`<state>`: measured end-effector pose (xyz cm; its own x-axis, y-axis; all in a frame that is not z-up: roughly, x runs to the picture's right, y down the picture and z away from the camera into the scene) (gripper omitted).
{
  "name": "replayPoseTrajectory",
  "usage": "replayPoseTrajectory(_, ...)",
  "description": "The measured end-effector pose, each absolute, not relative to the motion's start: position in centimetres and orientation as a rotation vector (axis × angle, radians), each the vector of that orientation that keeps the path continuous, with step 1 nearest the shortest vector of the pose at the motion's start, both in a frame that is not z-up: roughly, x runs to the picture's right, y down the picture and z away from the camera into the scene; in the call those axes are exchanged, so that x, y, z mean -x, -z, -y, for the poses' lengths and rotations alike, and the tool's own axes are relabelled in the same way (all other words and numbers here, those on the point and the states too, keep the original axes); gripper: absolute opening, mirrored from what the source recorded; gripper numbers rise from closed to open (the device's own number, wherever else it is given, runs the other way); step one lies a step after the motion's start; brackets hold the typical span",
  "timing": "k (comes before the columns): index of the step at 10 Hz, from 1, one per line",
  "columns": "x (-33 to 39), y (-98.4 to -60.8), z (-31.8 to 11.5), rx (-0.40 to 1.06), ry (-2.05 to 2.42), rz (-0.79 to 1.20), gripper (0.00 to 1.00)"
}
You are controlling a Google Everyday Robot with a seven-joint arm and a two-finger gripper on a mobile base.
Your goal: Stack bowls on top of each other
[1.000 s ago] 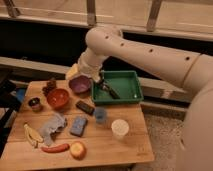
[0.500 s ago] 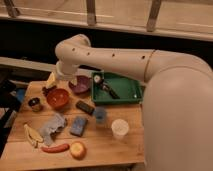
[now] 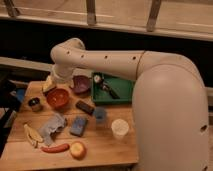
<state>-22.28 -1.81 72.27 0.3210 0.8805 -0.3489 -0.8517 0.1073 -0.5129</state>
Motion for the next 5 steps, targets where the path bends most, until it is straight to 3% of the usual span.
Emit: replayPoseTrajectory(5, 23.3, -74.8, 0.1, 0.77, -1.32, 0.025, 0.8)
